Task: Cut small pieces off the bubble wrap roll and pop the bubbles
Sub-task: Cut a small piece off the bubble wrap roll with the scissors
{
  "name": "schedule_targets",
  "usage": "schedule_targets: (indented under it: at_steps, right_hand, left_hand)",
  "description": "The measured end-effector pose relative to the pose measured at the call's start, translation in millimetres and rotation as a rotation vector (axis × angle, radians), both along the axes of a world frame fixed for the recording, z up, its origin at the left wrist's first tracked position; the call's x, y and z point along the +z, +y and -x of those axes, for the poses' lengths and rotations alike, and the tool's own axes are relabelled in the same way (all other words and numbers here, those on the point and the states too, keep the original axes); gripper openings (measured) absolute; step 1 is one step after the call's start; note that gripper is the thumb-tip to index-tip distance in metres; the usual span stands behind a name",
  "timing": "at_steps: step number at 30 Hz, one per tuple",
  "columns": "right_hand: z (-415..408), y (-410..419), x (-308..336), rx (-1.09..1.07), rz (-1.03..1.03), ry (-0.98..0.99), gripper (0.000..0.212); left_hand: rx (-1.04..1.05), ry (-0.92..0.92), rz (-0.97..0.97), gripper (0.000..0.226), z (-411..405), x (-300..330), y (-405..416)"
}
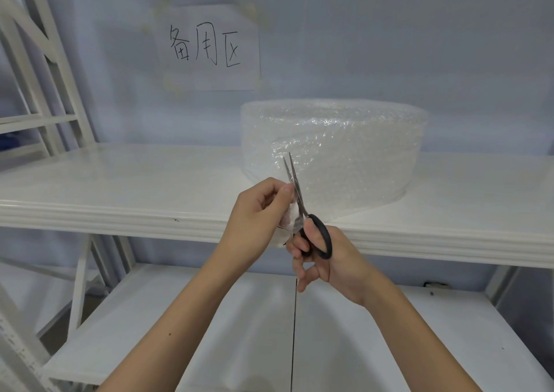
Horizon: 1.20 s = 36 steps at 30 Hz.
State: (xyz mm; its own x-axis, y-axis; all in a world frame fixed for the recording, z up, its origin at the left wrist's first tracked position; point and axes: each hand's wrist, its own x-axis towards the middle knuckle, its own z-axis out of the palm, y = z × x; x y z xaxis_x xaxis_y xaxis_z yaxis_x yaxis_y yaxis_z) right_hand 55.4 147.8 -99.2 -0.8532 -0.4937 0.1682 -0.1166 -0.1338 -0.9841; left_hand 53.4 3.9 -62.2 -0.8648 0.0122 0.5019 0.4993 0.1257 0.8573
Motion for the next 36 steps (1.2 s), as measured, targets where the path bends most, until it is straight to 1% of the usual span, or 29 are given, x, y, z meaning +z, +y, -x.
schedule_targets:
  at_steps: [6, 15, 16, 19, 21, 22, 23, 25, 26, 27, 30, 32, 34, 36]
  right_hand:
    - [1, -1, 5, 0.009, -0.012, 0.039, 0.045]
    - [9, -1, 10, -0.021, -0.019, 0.058, 0.054]
    - [9, -1, 10, -0.019, -0.029, 0.06, 0.061]
    - [11, -2, 13, -0.037, -0.031, 0.055, 0.09]
    - [13, -2, 16, -0.052, -0.019, 0.061, 0.099]
    - [14, -2, 17, -0.057, -0.019, 0.061, 0.098]
    - [15, -3, 18, -0.057, -0.024, 0.054, 0.091]
    - [15, -4, 20, -0.067, -0.036, 0.033, 0.067]
    - [15, -5, 21, -0.073, -0.04, 0.025, 0.06]
    - [14, -5, 21, -0.075, -0.038, 0.018, 0.06]
    - [16, -5, 24, -0.07, -0.031, 0.008, 0.078]
    - [16, -5, 27, -0.058, -0.047, 0.02, 0.084]
    - [16, -6, 30, -0.048, -0.057, 0.027, 0.084]
    - [15, -7, 33, -0.052, -0.064, 0.032, 0.069]
  left_hand:
    - [-0.005, 0.007, -0.002, 0.026, -2, 1, 1]
    - [-0.047, 0.008, 0.034, 0.026, 0, -6, -3]
    - [-0.048, 0.005, 0.034, 0.026, 1, -6, -3]
    - [-0.052, 0.001, 0.041, 0.025, 1, -6, -4]
    - [-0.061, -0.001, 0.049, 0.023, 1, -8, -4]
    - [-0.065, -0.001, 0.049, 0.023, 1, -9, -4]
    - [-0.066, 0.0, 0.046, 0.023, 0, -9, -4]
    - [-0.064, 0.002, 0.043, 0.022, 1, -9, -5]
    - [-0.062, 0.002, 0.046, 0.022, 1, -9, -5]
    - [-0.061, 0.002, 0.05, 0.022, 2, -9, -5]
    - [-0.065, 0.004, 0.069, 0.023, 3, -10, -5]
    - [-0.062, 0.008, 0.073, 0.024, 2, -10, -5]
    - [-0.057, 0.012, 0.062, 0.023, 2, -9, -7]
    - [-0.053, 0.016, 0.05, 0.024, 2, -8, -8]
